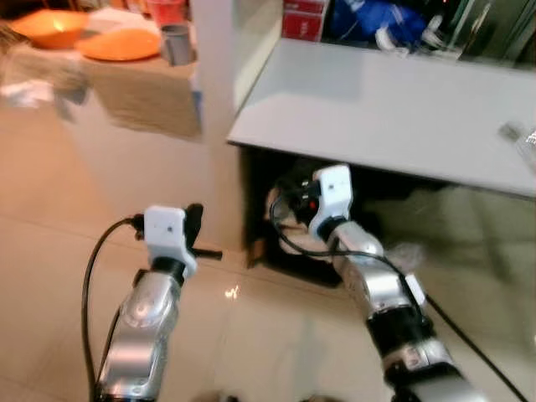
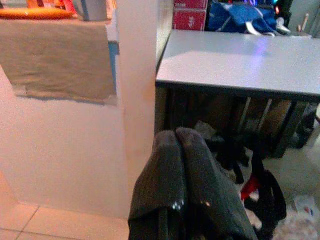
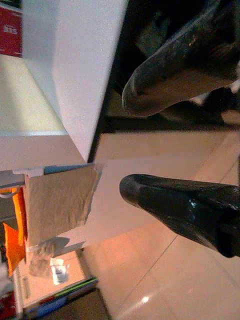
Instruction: Setting the table
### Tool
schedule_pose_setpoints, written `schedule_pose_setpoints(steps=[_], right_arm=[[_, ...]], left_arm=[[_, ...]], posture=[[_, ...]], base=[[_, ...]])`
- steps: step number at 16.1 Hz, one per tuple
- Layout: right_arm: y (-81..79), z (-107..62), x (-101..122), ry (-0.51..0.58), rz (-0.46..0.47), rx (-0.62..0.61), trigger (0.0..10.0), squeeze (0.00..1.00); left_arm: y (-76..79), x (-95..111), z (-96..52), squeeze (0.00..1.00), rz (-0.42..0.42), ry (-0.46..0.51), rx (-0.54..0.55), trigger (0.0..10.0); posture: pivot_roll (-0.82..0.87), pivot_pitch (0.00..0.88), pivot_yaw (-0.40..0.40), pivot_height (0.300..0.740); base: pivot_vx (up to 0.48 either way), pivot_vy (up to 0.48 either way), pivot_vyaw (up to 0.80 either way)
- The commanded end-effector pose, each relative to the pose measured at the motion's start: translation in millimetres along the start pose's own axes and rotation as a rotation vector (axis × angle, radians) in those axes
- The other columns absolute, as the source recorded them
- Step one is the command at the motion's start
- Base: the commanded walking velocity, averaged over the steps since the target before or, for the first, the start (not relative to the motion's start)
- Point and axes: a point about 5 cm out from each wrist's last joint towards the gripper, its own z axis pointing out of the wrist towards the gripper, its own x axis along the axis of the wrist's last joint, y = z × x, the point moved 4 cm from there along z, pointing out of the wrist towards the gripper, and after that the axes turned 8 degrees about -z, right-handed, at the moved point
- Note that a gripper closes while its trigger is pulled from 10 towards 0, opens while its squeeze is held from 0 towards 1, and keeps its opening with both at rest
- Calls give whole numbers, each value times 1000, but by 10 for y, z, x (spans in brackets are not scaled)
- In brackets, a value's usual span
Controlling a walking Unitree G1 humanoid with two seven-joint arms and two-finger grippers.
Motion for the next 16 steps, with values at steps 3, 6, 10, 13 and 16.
schedule_pose_setpoints(steps=[3, 6, 10, 13, 16], right_arm=[[-10, -43, -82, -5, 77, -22, 10000, 0], [31, -63, -112, -10, 104, -34, 10000, 0], [25, -69, -75, 4, 111, -20, 10000, 0], [-36, -84, -80, 2, 97, 14, 10000, 0], [-49, -97, -85, -3, 91, 28, 10000, 0]], left_arm=[[22, -55, 0, 0, -12, -27, -20, 10000], [62, 35, 24, 0, -7, -3, -40, 10000], [31, 5, -57, 0, -10, 5, -11, 10000], [37, -42, -118, 0, -22, -2, 5, 10000], [61, -62, -151, 0, -28, -4, 11, 10000]], posture=[[-35, 37, 45, 740], [-35, 51, 49, 740], [-27, 78, 24, 740], [-26, 90, 10, 740], [-27, 110, 6, 740]], base=[[0, 480, 0], [0, 480, -267], [0, 68, -600], [0, 0, 0], [0, 0, 0]])
